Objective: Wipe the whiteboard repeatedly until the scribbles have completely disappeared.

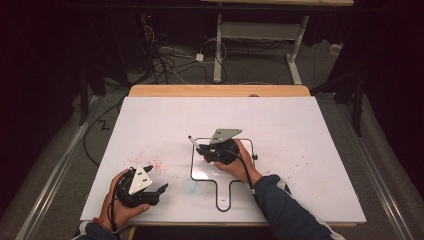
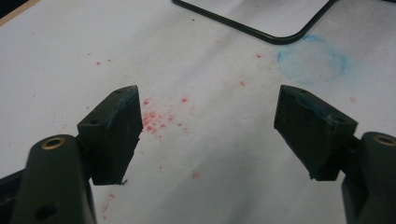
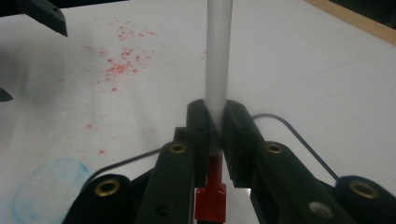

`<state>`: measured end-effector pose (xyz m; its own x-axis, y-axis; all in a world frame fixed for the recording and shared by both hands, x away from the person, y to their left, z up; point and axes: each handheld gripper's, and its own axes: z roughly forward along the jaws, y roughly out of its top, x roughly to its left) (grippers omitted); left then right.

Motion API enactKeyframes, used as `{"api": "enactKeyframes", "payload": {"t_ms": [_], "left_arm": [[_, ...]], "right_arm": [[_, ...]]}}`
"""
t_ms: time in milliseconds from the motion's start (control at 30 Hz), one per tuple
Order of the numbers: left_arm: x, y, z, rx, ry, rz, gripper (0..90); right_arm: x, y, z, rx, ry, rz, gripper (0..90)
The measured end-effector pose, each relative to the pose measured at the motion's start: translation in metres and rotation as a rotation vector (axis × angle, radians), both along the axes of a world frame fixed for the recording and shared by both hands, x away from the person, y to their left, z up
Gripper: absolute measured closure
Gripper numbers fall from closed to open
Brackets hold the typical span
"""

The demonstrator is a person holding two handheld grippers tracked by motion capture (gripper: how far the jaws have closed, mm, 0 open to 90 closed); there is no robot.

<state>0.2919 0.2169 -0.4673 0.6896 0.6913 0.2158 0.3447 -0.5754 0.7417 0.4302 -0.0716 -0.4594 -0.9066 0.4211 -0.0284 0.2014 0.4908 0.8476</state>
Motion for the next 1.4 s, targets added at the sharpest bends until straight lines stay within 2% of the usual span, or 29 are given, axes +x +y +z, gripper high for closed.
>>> {"api": "enactKeyframes", "payload": {"t_ms": [267,367,467,600,733,833,867,1000,1100,1300,1400], "left_arm": [[0.000,-0.001,0.000,0.002,0.000,0.001,22.5],[0.000,-0.001,0.000,0.002,0.000,0.002,22.6],[0.000,-0.002,0.000,0.005,0.001,0.004,22.7],[0.000,-0.002,0.000,0.005,0.002,0.003,22.7],[0.001,-0.003,0.000,0.007,0.003,0.001,22.8],[0.002,-0.005,0.000,0.007,0.002,-0.004,22.8],[0.002,-0.006,0.000,0.007,0.002,-0.006,22.8],[0.003,-0.006,-0.001,0.006,0.006,-0.011,22.9],[0.004,-0.005,-0.001,0.003,0.008,-0.012,22.9],[0.003,-0.005,0.000,0.004,0.007,-0.012,22.9],[0.003,-0.007,0.000,0.008,0.007,-0.014,22.9]], "right_arm": [[0.009,-0.029,0.001,-0.018,-0.007,-0.055,82.2],[0.012,-0.048,0.001,-0.015,-0.002,-0.088,82.3],[0.013,-0.061,0.002,-0.032,-0.011,-0.106,82.2],[0.012,-0.079,0.002,-0.020,0.000,-0.132,82.2],[0.011,-0.080,0.002,-0.019,-0.002,-0.134,82.3],[0.008,-0.069,0.002,-0.012,-0.002,-0.102,82.2],[0.006,-0.059,0.001,-0.003,-0.005,-0.082,82.2],[0.005,-0.049,0.000,-0.001,-0.009,-0.064,82.2],[0.006,-0.057,0.001,-0.011,-0.009,-0.085,82.3],[0.010,-0.092,0.000,-0.015,-0.009,-0.147,82.2],[0.009,-0.099,0.000,-0.017,-0.011,-0.150,82.2]]}}
